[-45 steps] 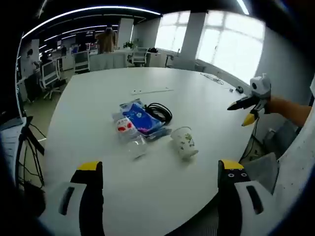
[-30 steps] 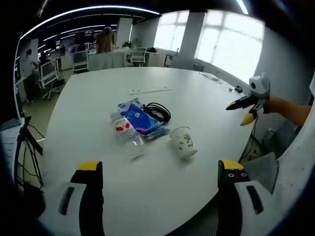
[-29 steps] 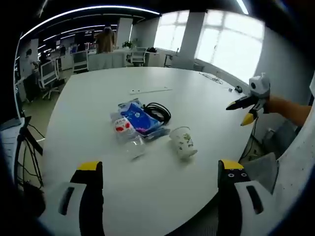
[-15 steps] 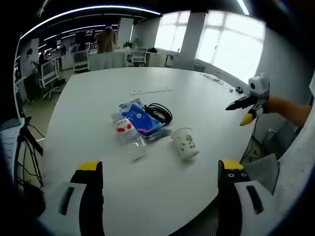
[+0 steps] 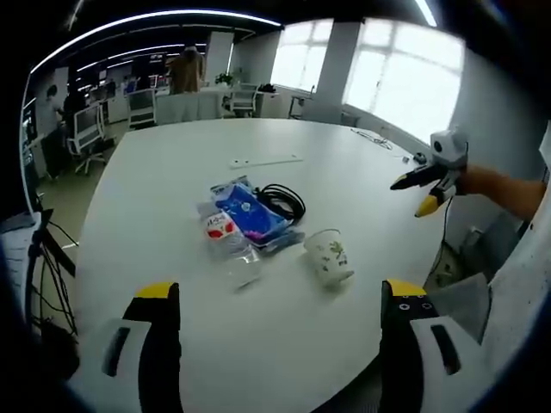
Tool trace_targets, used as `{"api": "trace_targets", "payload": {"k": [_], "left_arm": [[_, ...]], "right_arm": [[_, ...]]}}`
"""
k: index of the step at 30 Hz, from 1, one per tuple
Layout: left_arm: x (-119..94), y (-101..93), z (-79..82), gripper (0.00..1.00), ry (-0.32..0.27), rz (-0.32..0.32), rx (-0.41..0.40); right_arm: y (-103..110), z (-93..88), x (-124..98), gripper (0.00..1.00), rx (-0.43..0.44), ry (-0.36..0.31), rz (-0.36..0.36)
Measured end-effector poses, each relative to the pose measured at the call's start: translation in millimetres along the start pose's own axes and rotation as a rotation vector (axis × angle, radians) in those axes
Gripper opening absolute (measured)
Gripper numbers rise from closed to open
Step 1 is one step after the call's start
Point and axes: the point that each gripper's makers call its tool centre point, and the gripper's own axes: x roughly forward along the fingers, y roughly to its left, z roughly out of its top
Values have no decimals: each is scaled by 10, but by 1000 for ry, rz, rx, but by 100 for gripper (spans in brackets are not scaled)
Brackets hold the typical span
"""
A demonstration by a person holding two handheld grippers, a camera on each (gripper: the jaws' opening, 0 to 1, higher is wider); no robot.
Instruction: Arrange the tabletop items into an orderly group along one side of the table until the central work area is clear of visible clutter.
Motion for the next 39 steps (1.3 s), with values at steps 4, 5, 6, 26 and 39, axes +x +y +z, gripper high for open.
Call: {"api": "trace_targets", "payload": {"k": [4, 5, 6, 26, 39], "left_arm": [[18, 39, 32, 100, -5, 1, -2], [26, 50, 37, 100, -4, 2, -2], [30, 56, 41, 100, -5, 2, -3], [162, 235, 162, 100, -17, 10, -15], [317, 326, 258, 100, -29, 5, -17]], "right_arm": [[-34, 54, 37, 71, -7, 1, 1], [-49, 74, 52, 71, -10, 1, 1], [-62, 95, 68, 71, -12, 0, 3], [-324, 511, 530, 69, -41, -5, 17], [-530, 813, 931, 66, -37, -33, 15]]}}
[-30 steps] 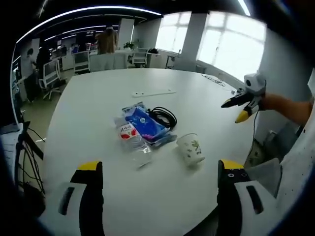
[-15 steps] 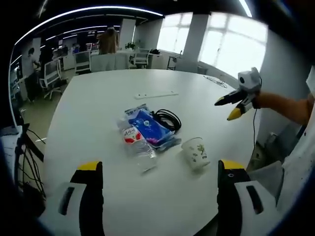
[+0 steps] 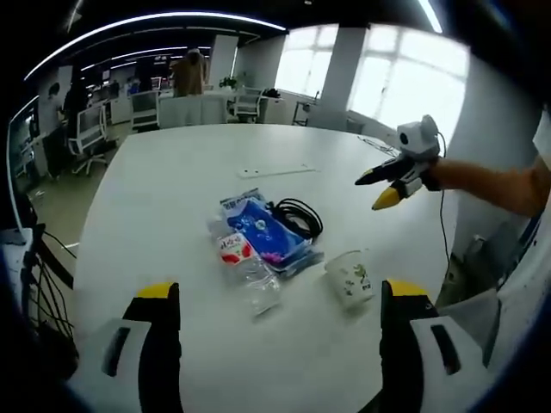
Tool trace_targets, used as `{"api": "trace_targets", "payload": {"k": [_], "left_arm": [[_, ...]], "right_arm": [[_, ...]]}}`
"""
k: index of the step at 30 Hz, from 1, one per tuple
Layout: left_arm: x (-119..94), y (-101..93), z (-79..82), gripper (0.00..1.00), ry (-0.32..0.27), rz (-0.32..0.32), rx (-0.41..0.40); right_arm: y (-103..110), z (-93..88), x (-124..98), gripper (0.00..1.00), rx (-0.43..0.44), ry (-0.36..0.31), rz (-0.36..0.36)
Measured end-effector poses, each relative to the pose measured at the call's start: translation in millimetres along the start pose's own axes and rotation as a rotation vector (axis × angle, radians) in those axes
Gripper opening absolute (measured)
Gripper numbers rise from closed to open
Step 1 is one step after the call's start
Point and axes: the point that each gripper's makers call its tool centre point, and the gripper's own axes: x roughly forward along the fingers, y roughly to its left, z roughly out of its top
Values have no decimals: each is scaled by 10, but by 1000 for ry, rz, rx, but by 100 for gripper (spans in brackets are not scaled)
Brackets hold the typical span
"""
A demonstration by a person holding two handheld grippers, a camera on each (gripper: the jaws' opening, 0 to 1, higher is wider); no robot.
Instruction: Arrange the tabletop items into an orderly group along one side of the table until the central work area is clear of visible clutter.
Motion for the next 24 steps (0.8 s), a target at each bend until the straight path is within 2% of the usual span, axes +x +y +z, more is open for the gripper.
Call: {"api": "trace_targets", "payload": {"k": [8, 14, 24], "left_arm": [[74, 57, 24, 100, -4, -1, -4], [153, 90, 14, 99, -4, -8, -16], [267, 150, 14, 99, -5, -17, -28]], "right_arm": [[-121, 121, 298, 62, -23, 13, 4], [-235, 192, 526, 58, -2, 10, -2], [-378, 184, 864, 52, 3, 51, -8]]}}
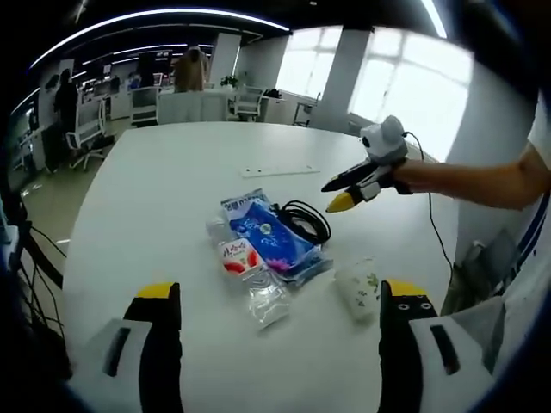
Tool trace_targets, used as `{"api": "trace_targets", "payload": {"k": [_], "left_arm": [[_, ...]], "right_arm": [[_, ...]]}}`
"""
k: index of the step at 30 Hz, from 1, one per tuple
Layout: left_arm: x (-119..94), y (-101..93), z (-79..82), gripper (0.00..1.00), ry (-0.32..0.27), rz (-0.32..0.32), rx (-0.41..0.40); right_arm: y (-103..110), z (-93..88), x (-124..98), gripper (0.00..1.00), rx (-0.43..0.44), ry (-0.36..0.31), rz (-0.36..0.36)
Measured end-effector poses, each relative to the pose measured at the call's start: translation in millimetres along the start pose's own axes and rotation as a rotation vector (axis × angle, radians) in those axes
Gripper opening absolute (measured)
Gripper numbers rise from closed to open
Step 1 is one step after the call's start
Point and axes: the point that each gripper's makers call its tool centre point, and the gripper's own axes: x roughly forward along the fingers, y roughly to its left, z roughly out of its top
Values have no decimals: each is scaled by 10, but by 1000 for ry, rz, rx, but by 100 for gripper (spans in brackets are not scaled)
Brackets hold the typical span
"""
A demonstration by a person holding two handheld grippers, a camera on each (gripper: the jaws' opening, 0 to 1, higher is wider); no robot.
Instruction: Arrange the tabletop items into an orderly group along one side of the table until the central work area is clear of visible clutter.
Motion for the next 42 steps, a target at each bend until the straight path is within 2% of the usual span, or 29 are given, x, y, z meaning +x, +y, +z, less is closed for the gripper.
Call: {"api": "trace_targets", "payload": {"k": [14, 16, 19, 22, 26, 28, 31, 33, 36, 42], "left_arm": [[113, 29, -17, 98, 4, -11, -12], [121, 34, -12, 98, 3, -11, -14], [134, 37, -10, 97, 3, -12, -16], [147, 30, -8, 97, 1, -14, -18], [165, 11, -11, 97, 2, -18, -20], [168, 4, -12, 97, 1, -20, -20], [170, -2, -13, 97, 1, -20, -21], [169, -1, -14, 97, 1, -20, -20], [171, -10, -15, 96, 0, -22, -23], [176, -30, -10, 95, 0, -26, -21]], "right_arm": [[-161, -105, 310, 43, 7, 64, -20], [-189, -156, 336, 40, 4, 94, -31], [-195, -158, 370, 39, 6, 95, -27], [-203, -216, 402, 34, 3, 129, -31], [-194, -248, 439, 31, 18, 143, -29], [-207, -296, 453, 28, 13, 165, -38], [-209, -302, 464, 26, 44, 165, -47], [-217, -286, 475, 25, 37, 163, -56], [-234, -295, 483, 22, -19, 184, -100], [-277, -290, 488, 15, -6, 176, -134]]}}
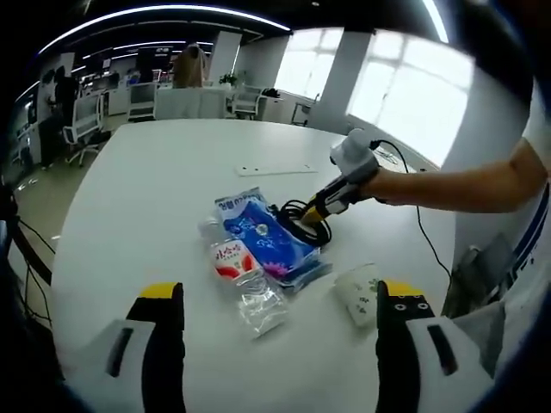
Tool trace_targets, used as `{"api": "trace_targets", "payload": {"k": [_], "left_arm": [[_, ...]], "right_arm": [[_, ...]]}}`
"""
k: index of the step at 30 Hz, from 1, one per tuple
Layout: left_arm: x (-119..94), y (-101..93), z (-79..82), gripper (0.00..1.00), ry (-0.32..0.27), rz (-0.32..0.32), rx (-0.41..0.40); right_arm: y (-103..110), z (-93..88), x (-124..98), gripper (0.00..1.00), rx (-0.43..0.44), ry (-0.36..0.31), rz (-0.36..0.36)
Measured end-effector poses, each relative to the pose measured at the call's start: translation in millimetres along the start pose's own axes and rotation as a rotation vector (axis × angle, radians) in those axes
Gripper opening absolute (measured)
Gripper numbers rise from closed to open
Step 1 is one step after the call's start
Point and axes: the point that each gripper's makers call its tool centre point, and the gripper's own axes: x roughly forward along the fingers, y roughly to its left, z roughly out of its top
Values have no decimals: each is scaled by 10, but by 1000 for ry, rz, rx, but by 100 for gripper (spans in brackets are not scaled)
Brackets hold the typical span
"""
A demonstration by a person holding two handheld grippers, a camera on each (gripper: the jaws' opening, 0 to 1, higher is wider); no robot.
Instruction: Arrange the tabletop items into an orderly group along one side of the table until the central work area is clear of visible clutter.
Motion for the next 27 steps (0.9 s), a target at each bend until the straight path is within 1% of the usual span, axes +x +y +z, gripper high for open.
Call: {"api": "trace_targets", "payload": {"k": [4, 6, 8, 12, 15, 21, 27], "left_arm": [[7, -11, -12, 95, 4, -2, 1], [12, -18, -19, 94, 7, -4, 1], [18, -23, -16, 94, 8, -5, 4], [30, -40, -1, 92, 6, -9, 6], [43, -45, 9, 92, 6, -10, 7], [62, -90, 36, 90, 7, -18, 12], [113, -166, 108, 89, -2, -31, 20]], "right_arm": [[-17, -4, -1, 10, -13, -1, -10], [-31, -6, 0, 9, -7, -2, -16], [-28, 6, -9, 6, 18, -15, -14], [-42, 11, -19, 6, 32, -23, -27], [-38, 30, -53, 5, 87, -41, -21], [-36, 24, -140, 4, 89, -53, -15], [-28, 34, -241, 3, 99, -78, -8]]}}
